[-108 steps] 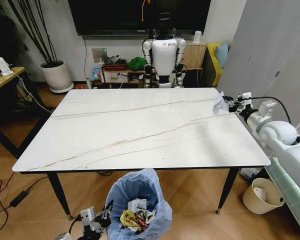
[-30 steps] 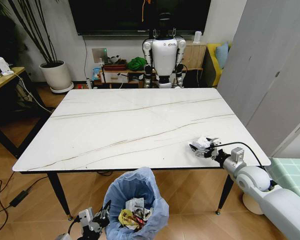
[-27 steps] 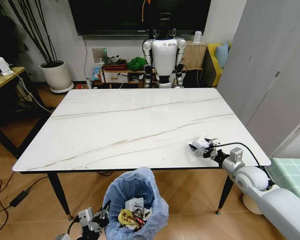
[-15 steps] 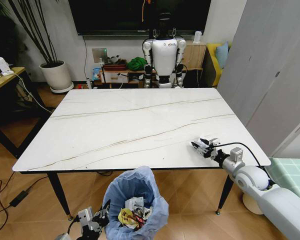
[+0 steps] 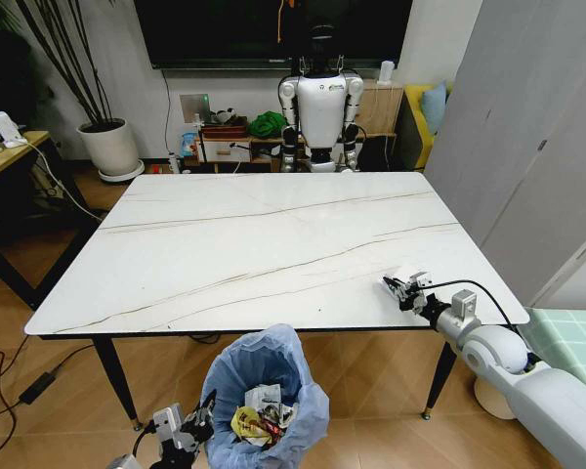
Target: Pick up the trash bin and place the trash from the table into it.
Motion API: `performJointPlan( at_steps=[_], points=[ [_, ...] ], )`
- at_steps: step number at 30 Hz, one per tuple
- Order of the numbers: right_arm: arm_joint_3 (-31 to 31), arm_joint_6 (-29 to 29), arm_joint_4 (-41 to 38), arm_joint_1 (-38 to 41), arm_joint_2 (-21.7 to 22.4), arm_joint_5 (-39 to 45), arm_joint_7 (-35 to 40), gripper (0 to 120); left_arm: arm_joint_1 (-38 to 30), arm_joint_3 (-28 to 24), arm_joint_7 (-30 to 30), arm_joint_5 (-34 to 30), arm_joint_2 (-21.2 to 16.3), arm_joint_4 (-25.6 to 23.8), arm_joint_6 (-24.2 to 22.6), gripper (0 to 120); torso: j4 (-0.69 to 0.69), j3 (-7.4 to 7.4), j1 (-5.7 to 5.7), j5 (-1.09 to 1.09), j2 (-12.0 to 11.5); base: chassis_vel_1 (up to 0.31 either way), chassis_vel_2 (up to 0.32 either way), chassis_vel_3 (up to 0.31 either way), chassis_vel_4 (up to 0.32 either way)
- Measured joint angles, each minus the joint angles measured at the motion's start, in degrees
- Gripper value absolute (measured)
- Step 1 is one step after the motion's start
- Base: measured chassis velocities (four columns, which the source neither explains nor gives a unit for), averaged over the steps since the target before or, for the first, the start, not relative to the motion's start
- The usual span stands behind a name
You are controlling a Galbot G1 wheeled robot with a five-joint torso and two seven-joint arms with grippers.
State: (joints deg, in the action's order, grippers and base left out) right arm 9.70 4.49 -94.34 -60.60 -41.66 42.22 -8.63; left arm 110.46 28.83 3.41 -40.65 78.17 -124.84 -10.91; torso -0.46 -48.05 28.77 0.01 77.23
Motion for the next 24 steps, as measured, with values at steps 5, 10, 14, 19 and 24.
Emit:
performJointPlan(
  at_steps=[5,10,14,19,24],
  points=[
    [0.8,-1.1,-5.6,-0.5,3.1,3.1,-1.5,0,-0.2,-0.5,0.1,0.0,0.1,0.3,0.0,0,0.00,0.00,0.00,-0.02,0.0,0.000,0.000,0.000,0.000],
    [-0.1,-2.8,-12.2,1.3,7.1,7.6,-3.5,0,-0.5,-0.9,0.1,0.1,0.5,0.8,0.0,0,0.00,0.00,0.00,-0.02,0.0,0.000,0.000,0.000,0.000],
    [-2.7,-4.3,-17.8,3.4,10.0,10.8,-5.2,0,-1.1,-1.8,0.1,0.3,0.9,1.7,0.0,0,0.02,0.00,0.00,-0.01,0.0,0.000,0.000,0.000,0.000],
    [-9.7,-6.8,-26.9,6.2,13.6,13.4,-6.8,0,-3.3,-3.7,0.1,0.6,1.0,3.8,0.0,0,0.01,0.00,0.00,-0.03,0.0,0.000,0.000,0.000,0.000],
    [-18.1,-7.9,-32.3,8.0,14.8,12.5,-7.2,0,-5.2,-5.4,0.2,0.5,0.5,5.3,0.0,0,0.01,0.00,0.00,-0.02,0.0,0.000,0.000,0.000,0.000]
  ],
)
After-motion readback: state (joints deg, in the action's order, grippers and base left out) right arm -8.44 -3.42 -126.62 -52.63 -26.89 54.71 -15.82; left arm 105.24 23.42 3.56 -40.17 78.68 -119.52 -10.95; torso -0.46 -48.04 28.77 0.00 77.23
